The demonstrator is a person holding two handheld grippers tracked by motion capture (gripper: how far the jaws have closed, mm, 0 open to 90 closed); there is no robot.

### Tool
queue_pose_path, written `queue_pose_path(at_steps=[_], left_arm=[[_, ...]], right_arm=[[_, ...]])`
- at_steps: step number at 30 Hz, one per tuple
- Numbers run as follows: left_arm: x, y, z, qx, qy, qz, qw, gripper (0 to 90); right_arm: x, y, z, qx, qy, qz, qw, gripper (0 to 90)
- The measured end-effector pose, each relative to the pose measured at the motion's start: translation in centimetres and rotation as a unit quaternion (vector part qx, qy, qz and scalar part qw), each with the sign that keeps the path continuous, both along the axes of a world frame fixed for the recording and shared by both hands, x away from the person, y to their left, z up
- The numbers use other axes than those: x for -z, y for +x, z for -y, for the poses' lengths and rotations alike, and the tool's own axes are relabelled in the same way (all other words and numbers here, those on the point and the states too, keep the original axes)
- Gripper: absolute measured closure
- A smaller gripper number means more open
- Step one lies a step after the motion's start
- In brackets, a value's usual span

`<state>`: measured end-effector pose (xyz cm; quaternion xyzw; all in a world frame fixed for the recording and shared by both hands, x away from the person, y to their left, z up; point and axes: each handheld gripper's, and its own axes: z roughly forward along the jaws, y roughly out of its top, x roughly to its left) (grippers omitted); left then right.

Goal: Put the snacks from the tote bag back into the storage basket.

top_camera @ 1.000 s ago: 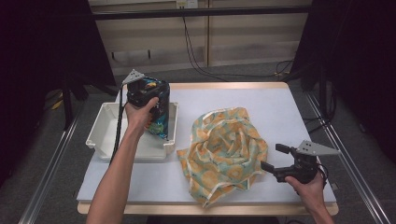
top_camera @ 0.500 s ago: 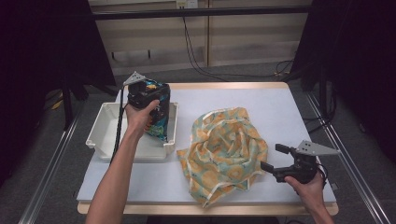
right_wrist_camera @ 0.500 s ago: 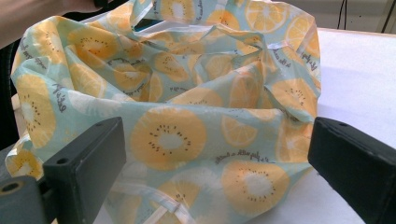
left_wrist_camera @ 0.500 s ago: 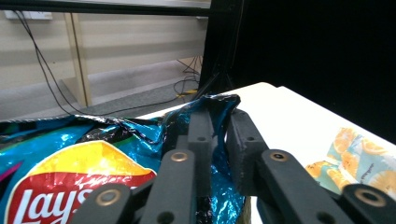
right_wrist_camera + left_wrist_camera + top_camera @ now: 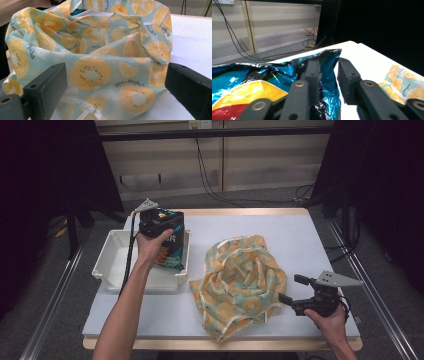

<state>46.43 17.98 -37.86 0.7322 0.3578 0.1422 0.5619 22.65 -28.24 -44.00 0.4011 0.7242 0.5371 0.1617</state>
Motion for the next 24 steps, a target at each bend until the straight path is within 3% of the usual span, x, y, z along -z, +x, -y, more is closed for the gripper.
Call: queue_pose_path(at_steps=[5, 10, 15, 16, 17, 20, 22, 23, 24], left_arm=[[-0.1, 0.1, -0.4, 0.001, -0.012, -0.005, 0.9999, 59.5], [-0.7, -0.4, -1.0, -0.014, -0.008, -0.003, 0.9999, 47.6], [-1.3, -1.2, -1.8, 0.008, -0.022, 0.006, 0.9997, 42.5], [-1.4, -1.4, -1.9, 0.012, -0.015, 0.005, 0.9998, 42.8], [-1.5, -1.7, -2.1, 0.014, -0.013, 0.006, 0.9998, 48.6], [-1.2, -2.9, -3.2, 0.027, -0.034, 0.008, 0.999, 54.8], [-0.9, -3.7, -3.7, 0.03, -0.021, 0.005, 0.9993, 62.2], [-0.7, -4.2, -4.0, 0.032, -0.019, 0.007, 0.9993, 70.4], [-0.5, -4.7, -4.3, 0.038, -0.022, 0.008, 0.999, 70.4]], right_arm=[[0.0, 0.0, 0.1, 0.001, 0.001, 0.001, 1.0, 3.6], [0.0, 0.0, 0.0, 0.001, 0.0, 0.0, 1.0, 3.6], [0.0, 0.0, 0.1, 0.002, 0.001, 0.0, 1.0, 3.6], [0.0, 0.0, 0.1, 0.002, 0.001, 0.0, 1.0, 3.6], [0.0, 0.0, 0.0, 0.002, 0.001, 0.0, 1.0, 3.6], [0.0, 0.0, 0.1, 0.003, 0.001, 0.001, 1.0, 3.6], [-0.1, 0.0, 0.1, 0.003, 0.003, 0.002, 1.0, 3.6], [-0.1, 0.0, 0.0, 0.003, 0.001, 0.003, 1.0, 3.6], [-0.1, 0.0, 0.0, 0.003, 0.001, 0.003, 1.0, 3.6]])
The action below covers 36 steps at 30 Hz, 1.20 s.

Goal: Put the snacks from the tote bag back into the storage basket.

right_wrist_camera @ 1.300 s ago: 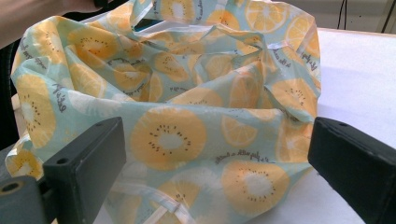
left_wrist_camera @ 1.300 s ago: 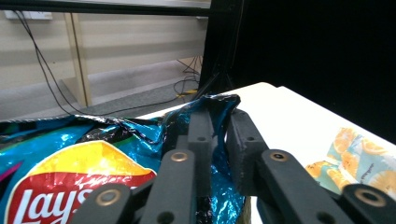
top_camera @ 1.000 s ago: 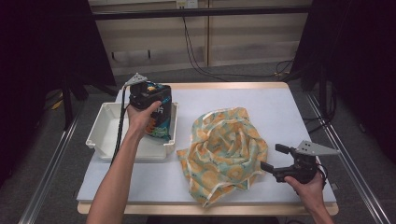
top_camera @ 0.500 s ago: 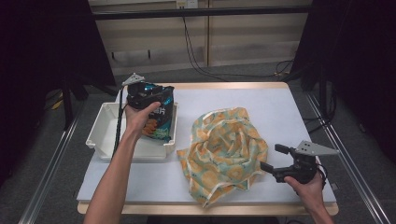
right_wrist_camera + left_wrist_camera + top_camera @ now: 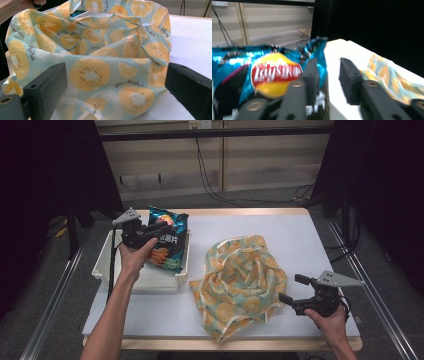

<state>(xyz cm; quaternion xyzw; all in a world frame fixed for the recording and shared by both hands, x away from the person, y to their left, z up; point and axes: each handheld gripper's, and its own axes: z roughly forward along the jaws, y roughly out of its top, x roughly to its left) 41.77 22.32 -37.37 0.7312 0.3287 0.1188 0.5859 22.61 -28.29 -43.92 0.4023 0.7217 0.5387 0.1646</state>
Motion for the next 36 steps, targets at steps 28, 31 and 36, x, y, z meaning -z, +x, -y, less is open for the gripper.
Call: queue_pose_path(at_steps=[28, 31, 36], left_arm=[[8.6, -4.3, -1.4, 0.033, 0.202, -0.081, 0.9754, 90.0], [8.9, -3.7, -1.1, 0.026, 0.208, -0.087, 0.974, 90.0], [9.2, -2.8, -0.6, 0.027, 0.216, -0.1, 0.971, 90.0]], right_arm=[[0.3, 0.1, -0.6, -0.007, -0.009, -0.006, 0.9999, 4.1], [0.3, 0.2, -0.6, -0.005, -0.008, -0.008, 0.9999, 4.1], [0.3, 0.3, -0.6, -0.003, -0.008, -0.01, 0.9999, 4.1]])
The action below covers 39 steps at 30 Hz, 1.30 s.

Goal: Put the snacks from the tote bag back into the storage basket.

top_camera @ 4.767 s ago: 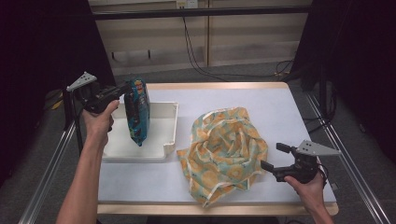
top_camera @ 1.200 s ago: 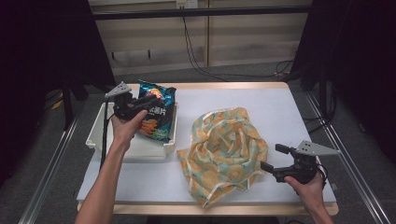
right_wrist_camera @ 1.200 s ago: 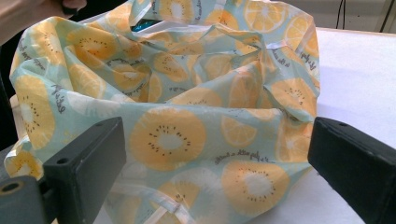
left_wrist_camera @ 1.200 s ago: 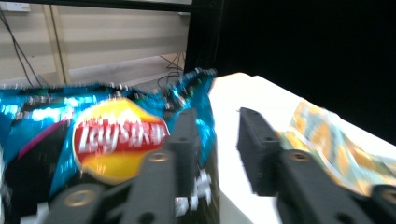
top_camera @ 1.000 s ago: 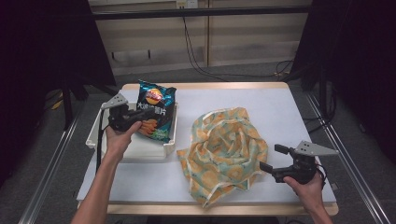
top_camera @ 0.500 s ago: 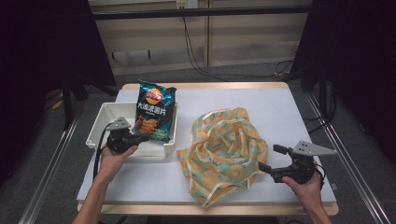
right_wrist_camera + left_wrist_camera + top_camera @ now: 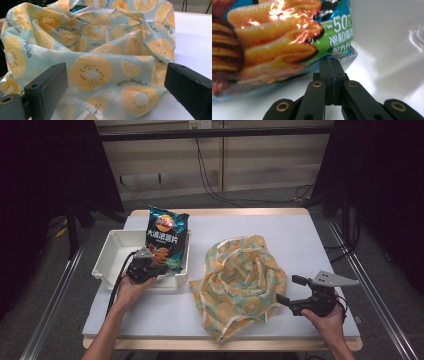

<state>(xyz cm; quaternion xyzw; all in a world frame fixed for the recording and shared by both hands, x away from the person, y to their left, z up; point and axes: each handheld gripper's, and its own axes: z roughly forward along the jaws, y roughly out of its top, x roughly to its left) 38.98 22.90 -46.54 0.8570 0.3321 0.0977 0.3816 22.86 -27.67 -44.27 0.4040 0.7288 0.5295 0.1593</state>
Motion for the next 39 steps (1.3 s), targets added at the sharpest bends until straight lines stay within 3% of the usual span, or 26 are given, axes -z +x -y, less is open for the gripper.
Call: queue_pose_path(at_steps=[2, 9, 11, 14, 19, 27, 34, 39], left_arm=[[-0.2, 0.2, 0.5, 0.004, 0.014, 0.007, 0.9999, 90.0], [-0.3, 1.6, 1.1, 0.008, 0.025, -0.006, 0.9996, 90.0], [-0.5, 2.1, 0.9, 0.002, 0.031, -0.001, 0.9995, 90.0], [-0.6, 2.8, 0.6, 0.006, 0.025, -0.01, 0.9996, 90.0], [-0.8, 3.6, 0.6, 0.005, 0.029, -0.004, 0.9996, 90.0], [-1.0, 3.3, 0.4, 0.005, 0.017, 0.002, 0.9998, 90.0], [-1.2, 2.6, 0.2, 0.01, 0.022, 0.007, 0.9997, 89.8], [-1.4, 1.6, -0.5, 0.004, -0.018, 0.008, 0.9998, 86.6]], right_arm=[[0.1, 0.1, 0.0, 0.0, 0.0, -0.002, 1.0, 4.1], [0.1, 0.0, 0.1, 0.001, -0.001, -0.001, 1.0, 4.1], [0.1, 0.0, 0.2, 0.001, -0.001, -0.001, 1.0, 4.1], [0.1, 0.1, 0.2, 0.002, 0.0, -0.003, 1.0, 4.1], [0.2, 0.1, 0.2, 0.001, -0.001, -0.003, 1.0, 4.1], [0.1, 0.0, 0.3, 0.002, 0.0, -0.003, 1.0, 4.1], [0.1, 0.0, 0.2, 0.002, 0.0, -0.002, 1.0, 4.1], [0.0, 0.0, 0.3, 0.003, 0.0, -0.001, 1.0, 4.1]])
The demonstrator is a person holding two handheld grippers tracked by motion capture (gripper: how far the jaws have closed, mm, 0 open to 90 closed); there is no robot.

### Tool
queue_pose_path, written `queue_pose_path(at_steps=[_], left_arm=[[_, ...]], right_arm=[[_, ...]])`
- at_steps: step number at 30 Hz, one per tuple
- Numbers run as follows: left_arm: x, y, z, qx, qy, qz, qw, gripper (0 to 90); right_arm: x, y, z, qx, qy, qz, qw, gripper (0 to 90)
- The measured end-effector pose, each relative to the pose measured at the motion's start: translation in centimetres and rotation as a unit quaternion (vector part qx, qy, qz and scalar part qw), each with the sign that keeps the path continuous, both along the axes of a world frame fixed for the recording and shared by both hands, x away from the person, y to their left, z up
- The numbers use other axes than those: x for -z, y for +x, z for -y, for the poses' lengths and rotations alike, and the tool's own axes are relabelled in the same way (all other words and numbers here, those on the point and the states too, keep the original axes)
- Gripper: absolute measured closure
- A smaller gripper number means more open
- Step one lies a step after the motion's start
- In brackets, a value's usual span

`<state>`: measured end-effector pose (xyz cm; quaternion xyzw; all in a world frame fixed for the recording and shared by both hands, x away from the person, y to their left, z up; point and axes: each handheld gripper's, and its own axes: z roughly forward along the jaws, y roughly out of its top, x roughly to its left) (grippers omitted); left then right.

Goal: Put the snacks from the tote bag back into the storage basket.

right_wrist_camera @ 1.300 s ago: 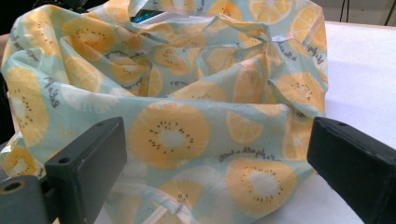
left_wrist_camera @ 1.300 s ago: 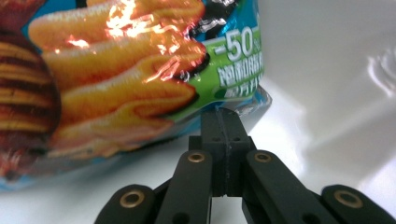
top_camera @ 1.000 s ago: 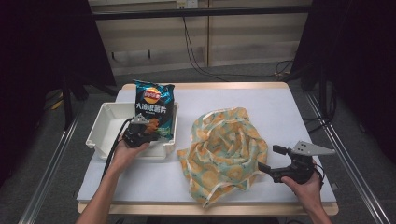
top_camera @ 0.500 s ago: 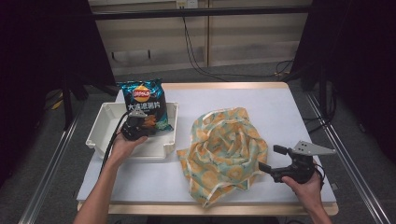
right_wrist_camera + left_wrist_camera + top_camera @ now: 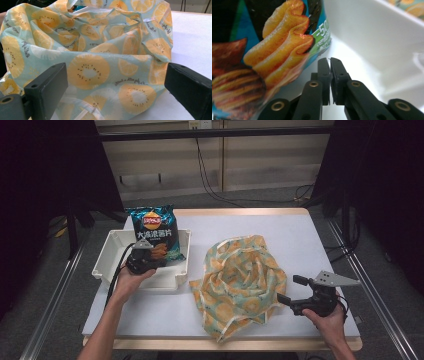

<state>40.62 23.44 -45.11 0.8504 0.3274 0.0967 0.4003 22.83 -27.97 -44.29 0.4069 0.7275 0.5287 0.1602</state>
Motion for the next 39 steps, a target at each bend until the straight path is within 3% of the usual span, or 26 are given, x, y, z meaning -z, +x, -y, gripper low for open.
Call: queue_pose_path(at_steps=[3, 9, 12, 15, 19, 24, 28, 33, 36, 38, 39], left_arm=[[-0.4, -1.0, -0.5, -0.005, -0.032, 0.005, 0.9994, 83.4], [-1.7, -2.8, -1.1, -0.019, -0.074, 0.034, 0.9965, 59.0], [-2.4, -3.7, -1.2, -0.03, -0.086, 0.054, 0.9944, 45.3], [-2.8, -4.7, -1.0, -0.04, -0.081, 0.077, 0.9929, 29.6], [-2.9, -5.9, -1.0, -0.038, -0.082, 0.097, 0.9911, 21.0], [-2.6, -7.6, -1.3, -0.048, -0.105, 0.104, 0.9879, 12.2], [-2.6, -8.9, -1.6, -0.05, -0.099, 0.111, 0.9876, 9.3], [-1.9, -10.8, -2.2, -0.063, -0.107, 0.113, 0.9859, 8.0], [-1.1, -12.1, -2.7, -0.081, -0.119, 0.118, 0.9824, 8.0], [-0.8, -12.7, -2.8, -0.085, -0.121, 0.116, 0.9821, 8.6], [-0.8, -13.1, -2.8, -0.086, -0.114, 0.129, 0.9814, 9.7]], right_arm=[[0.0, 0.0, 0.1, 0.002, 0.001, 0.001, 1.0, 4.1], [0.0, 0.0, 0.0, 0.0, 0.0, 0.0, 1.0, 4.1], [0.0, 0.0, 0.0, 0.001, 0.0, 0.001, 1.0, 4.1], [0.0, 0.0, 0.1, 0.002, 0.0, 0.002, 1.0, 4.1], [0.0, 0.0, 0.2, 0.003, 0.001, 0.002, 1.0, 4.1], [0.0, 0.0, 0.2, 0.005, -0.002, 0.003, 1.0, 5.5], [0.0, -0.1, 0.1, 0.008, -0.001, 0.002, 1.0, 5.6], [0.1, -0.1, 0.3, 0.013, -0.001, 0.001, 0.9999, 5.6], [0.1, -0.1, 0.5, 0.015, -0.005, 0.002, 0.9999, 5.6], [0.1, -0.1, 0.5, 0.016, -0.004, 0.001, 0.9999, 5.7], [0.1, 0.0, 0.5, 0.018, -0.004, 0.001, 0.9998, 5.7]])
